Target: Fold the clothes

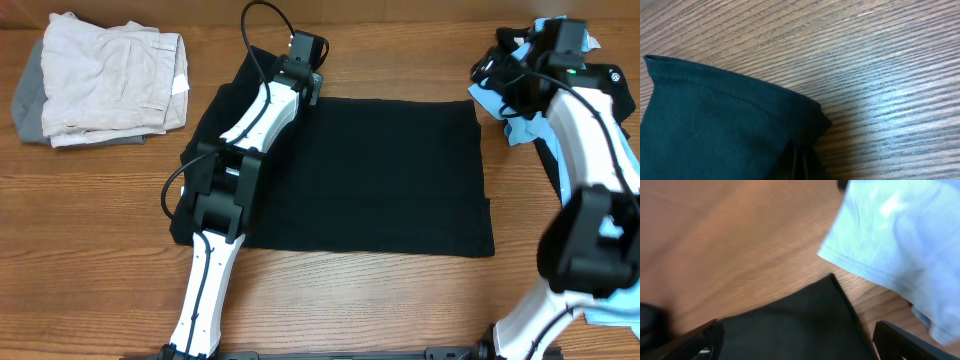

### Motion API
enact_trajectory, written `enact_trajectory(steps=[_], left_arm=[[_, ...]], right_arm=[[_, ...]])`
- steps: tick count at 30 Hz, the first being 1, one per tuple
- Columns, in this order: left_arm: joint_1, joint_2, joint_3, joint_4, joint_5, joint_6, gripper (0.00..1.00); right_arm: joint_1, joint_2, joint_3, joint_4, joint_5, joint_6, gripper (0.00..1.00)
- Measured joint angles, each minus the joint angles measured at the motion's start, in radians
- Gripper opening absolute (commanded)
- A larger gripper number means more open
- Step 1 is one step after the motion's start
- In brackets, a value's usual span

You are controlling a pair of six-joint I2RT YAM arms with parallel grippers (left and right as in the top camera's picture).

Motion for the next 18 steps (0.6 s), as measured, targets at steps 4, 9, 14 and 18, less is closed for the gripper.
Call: enact_trajectory(steps=[4,9,14,18], left_arm=[[0.002,0.0,0.005,-0.012,0.018,0.0,0.04],[0.002,0.0,0.009,-0.026,0.025,0.0,0.04],[0.003,0.0,0.011,-0.031,0.03,0.0,0.04],[0.003,0.0,0.011,-0.031,0.032,0.0,0.04]], right_arm=[[0.017,0.126,0.0,0.045,0.009,0.002,0.95],[0.049,0.199,-0.001,0.092,0.02,0.003,0.95],[0.073,0.203,-0.001,0.121,0.081,0.003,0.95],[0.076,0.205,-0.001,0.13,0.132,0.0,0.87]])
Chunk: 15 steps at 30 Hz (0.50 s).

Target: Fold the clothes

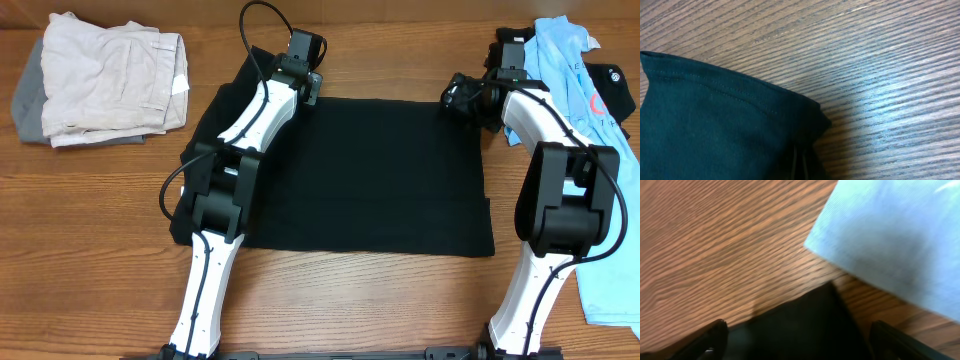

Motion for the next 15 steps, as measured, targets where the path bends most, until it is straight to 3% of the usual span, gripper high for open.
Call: enact_trajectory(steps=[1,2,3,4,7,15], left_arm=[[0.0,0.0,0.0,0.0,0.0,0.0,0.04],[0.0,0.0,0.0,0.0,0.0,0.0,0.04],[0.0,0.0,0.0,0.0,0.0,0.0,0.06],[0.0,0.0,0.0,0.0,0.0,0.0,0.05],[0.0,0.0,0.0,0.0,0.0,0.0,0.05],[0.0,0.0,0.0,0.0,0.0,0.0,0.06]], right_arm=[[0.0,0.0,0.0,0.002,0.006,-0.001,0.8],[-0.001,0.0,0.0,0.002,0.014,-0.005,0.58],[-0.001,0.0,0.0,0.003,0.02,-0.004,0.47],[0.0,0.0,0.0,0.004,0.027,-0.006,0.43],[0.0,0.0,0.0,0.003,0.037,-0.003,0.36],[-0.001,0.0,0.0,-0.012,0.05,-0.005,0.37]])
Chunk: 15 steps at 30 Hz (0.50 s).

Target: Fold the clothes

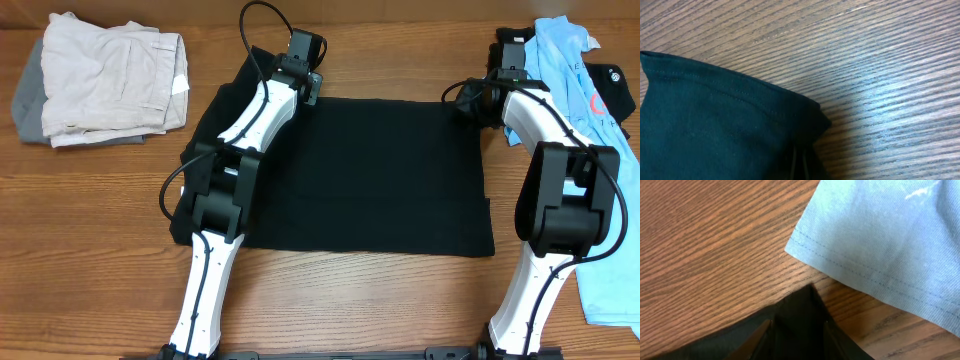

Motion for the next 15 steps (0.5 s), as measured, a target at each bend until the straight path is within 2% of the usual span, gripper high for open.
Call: enact_trajectory(steps=[2,6,15], left_arm=[[0.0,0.0,0.0,0.0,0.0,0.0,0.06],[0.0,0.0,0.0,0.0,0.0,0.0,0.06],[0.0,0.0,0.0,0.001,0.0,0.0,0.06]], right_arm=[[0.0,0.0,0.0,-0.002,0.008,0.0,0.43],[0.0,0.0,0.0,-0.002,0.027,-0.002,0.43],[0.0,0.027,0.003,0.015,0.043,-0.005,0.32]])
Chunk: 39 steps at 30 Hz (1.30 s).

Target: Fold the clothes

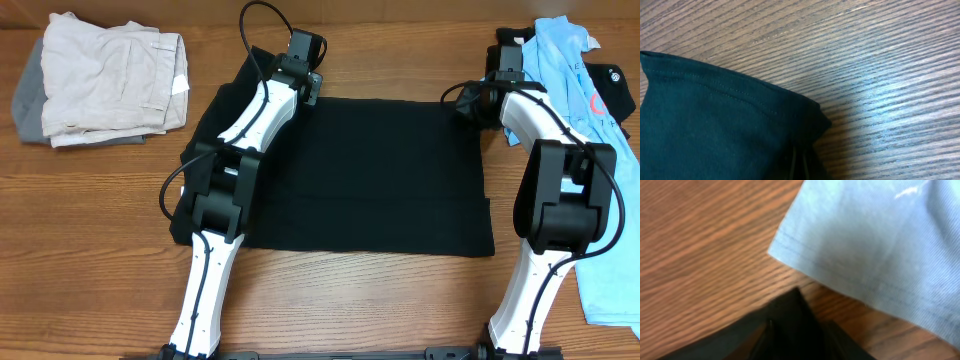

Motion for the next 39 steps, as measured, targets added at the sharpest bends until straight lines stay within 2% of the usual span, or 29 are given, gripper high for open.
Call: enact_trajectory(steps=[4,8,33,34,37,39], left_arm=[[0.0,0.0,0.0,0.0,0.0,0.0,0.05],[0.0,0.0,0.0,0.0,0.0,0.0,0.04],[0.0,0.0,0.0,-0.002,0.0,0.0,0.04],[0.0,0.0,0.001,-0.002,0.0,0.0,0.05],[0.0,0.0,0.001,-0.002,0.0,0.0,0.05],[0.0,0.0,0.001,-0.002,0.0,0.0,0.05]], right_arm=[[0.0,0.005,0.005,0.001,0.008,-0.002,0.21],[0.0,0.007,0.005,-0.002,0.016,-0.005,0.04],[0.0,0.008,0.045,-0.1,0.024,0.042,0.04],[0.0,0.008,0.045,-0.104,0.026,0.045,0.15],[0.0,0.008,0.045,-0.104,0.03,0.057,0.64],[0.0,0.006,0.048,-0.094,0.024,0.055,0.7]])
